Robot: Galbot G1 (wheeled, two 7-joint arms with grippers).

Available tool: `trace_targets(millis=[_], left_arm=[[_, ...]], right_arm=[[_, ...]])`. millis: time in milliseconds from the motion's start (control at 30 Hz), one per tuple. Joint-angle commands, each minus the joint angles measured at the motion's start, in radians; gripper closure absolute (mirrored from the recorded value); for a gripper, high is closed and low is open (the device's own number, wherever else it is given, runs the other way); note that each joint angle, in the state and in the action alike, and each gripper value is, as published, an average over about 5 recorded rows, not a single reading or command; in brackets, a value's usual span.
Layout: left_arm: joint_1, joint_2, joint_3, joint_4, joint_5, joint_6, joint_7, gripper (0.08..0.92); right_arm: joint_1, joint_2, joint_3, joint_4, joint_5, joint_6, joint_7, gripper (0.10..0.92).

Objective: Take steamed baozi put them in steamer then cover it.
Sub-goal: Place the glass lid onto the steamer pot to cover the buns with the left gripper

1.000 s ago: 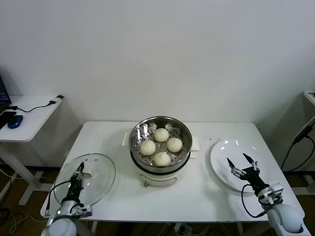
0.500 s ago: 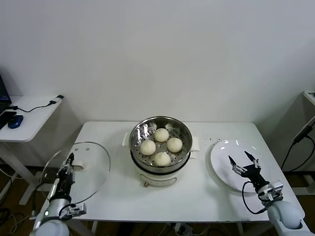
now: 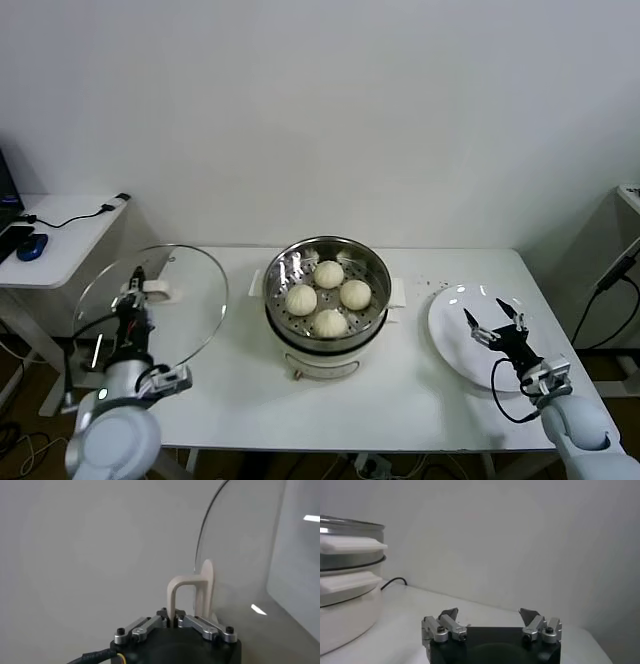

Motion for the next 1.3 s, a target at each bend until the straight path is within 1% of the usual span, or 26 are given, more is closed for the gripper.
trace_targets(millis=[33,167,267,400,533,933,1300], left_arm=[[-0.377,-0.091,0.397,0.018,0.297,0.241,0.335,0.848],[-0.464,-0.19,0.494,0.1,0.338,0.241,0.339,0.848],[-0.502,-0.259,0.534,0.157,0.35,0.241,0.328,0.848],[-0.52,-0.339,0.574,0.221,0.355,0.241,0.309,0.848],[-0.517,-0.392,0.602,0.268,0.356,0.241,0.287,0.848],[-0.527,-0.473,0.654,0.384,0.357,0.241,0.247,0.848],[-0.528,-0.455,0.638,0.463,0.352,0.241,0.239,0.848]], right_arm=[[0.031,0.0,-0.012,-0.014,-0.009,-0.001,0.01,0.203],[0.029,0.0,0.0,-0.017,-0.01,-0.001,0.012,0.203],[0.024,0.001,0.013,-0.018,-0.011,0.0,0.012,0.203],[0.015,0.0,0.028,-0.02,-0.011,0.002,0.01,0.203],[0.013,0.0,0.036,-0.027,-0.012,0.005,0.008,0.203],[0.018,0.002,0.034,-0.031,-0.012,0.007,0.008,0.203],[0.015,0.004,0.04,-0.037,-0.014,0.011,0.006,0.203]])
